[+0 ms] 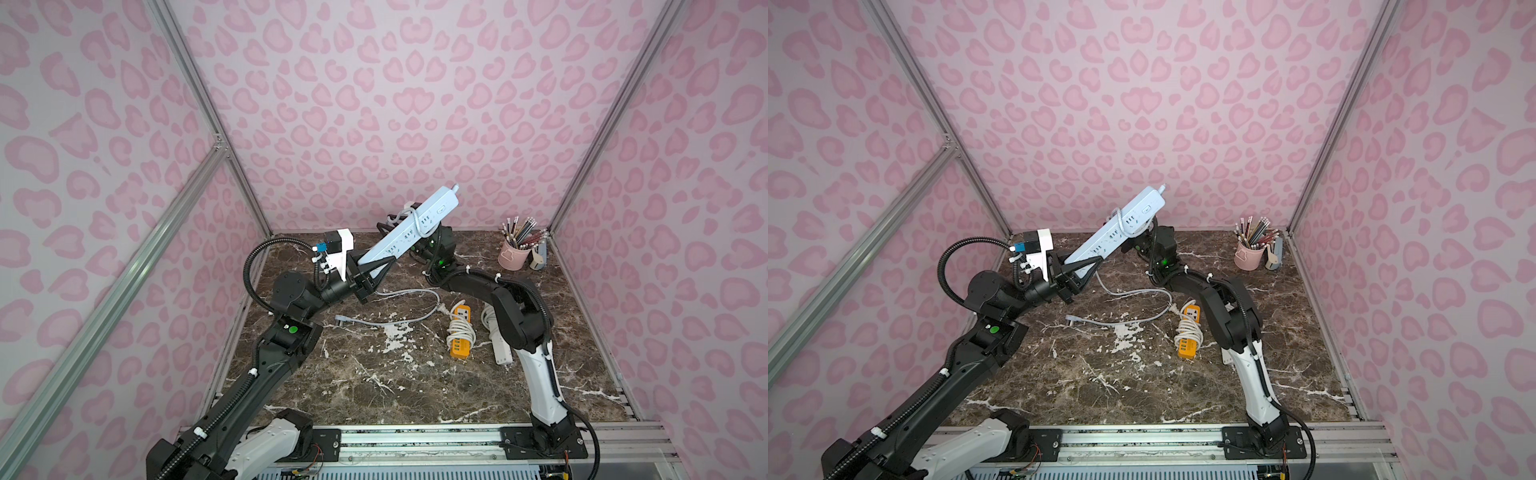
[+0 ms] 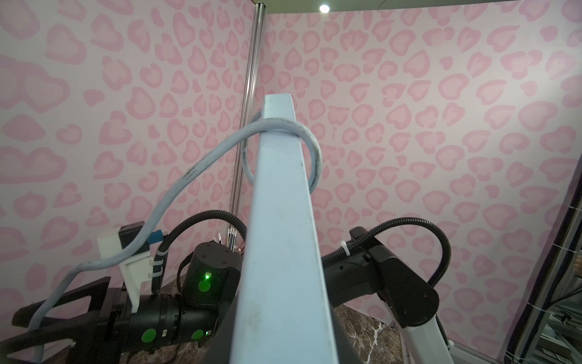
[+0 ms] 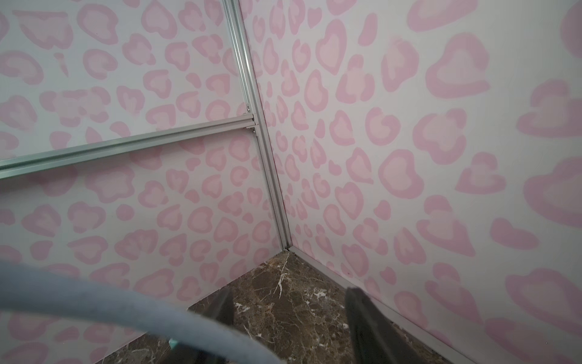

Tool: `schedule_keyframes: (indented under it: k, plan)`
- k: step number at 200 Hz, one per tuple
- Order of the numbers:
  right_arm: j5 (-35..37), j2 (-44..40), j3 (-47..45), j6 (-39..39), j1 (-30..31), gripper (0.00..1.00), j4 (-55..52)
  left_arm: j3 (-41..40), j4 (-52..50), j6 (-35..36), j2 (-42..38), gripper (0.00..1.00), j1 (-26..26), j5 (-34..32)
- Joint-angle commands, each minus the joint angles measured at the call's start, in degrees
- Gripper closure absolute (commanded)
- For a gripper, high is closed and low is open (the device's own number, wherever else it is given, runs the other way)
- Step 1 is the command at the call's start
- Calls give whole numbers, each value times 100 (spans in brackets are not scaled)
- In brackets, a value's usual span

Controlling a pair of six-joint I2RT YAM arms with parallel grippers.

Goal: Wrap the cord around the power strip
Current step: Wrap the power cord around the power strip.

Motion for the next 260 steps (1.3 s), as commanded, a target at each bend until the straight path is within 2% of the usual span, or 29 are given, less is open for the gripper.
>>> schedule_keyframes:
  k: [1, 14, 29, 58, 81, 102, 137, 150, 190, 222, 260]
  plan:
    - [159, -63, -272, -29, 14, 71, 258, 44, 513, -140, -38, 97, 12, -245]
    - [236, -251, -663, -125, 74, 87, 375, 85, 550, -195, -29, 97, 72, -364]
    - [432, -571, -1142, -405, 167, 100, 309, 122, 587, -242, -55, 97, 259, -462]
    - [1183, -1426, -2410, -1264, 473, 100, -52, 265, 107, 90, -136, 97, 894, -784]
    - [2052, -2110, -3288, -2163, 798, 100, -237, 475, -878, 780, -82, 97, 1314, -1363]
    - [2946, -2658, -3946, -2989, 1078, 100, -244, 431, -1066, 987, 2, 97, 1655, -1599]
    - [3697, -3489, -4517, -4346, 1531, 100, 11, 467, -1921, 1889, 320, 97, 1749, -2719]
    - [3691, -3748, -4671, -4937, 1719, 100, 223, 547, -2319, 2187, 543, 97, 1741, -2878]
    - [3232, -4238, -3895, -5679, 1643, 100, -562, 763, -3664, 2916, 966, 97, 1272, -3181]
    - [2374, -4037, -2549, -5673, 1154, 100, -2524, 1015, -4876, 3324, 1129, 97, 984, -2130]
    - [1747, -3363, -1238, -5815, 516, 100, -4116, 1137, -5322, 3399, 921, 97, 840, -875]
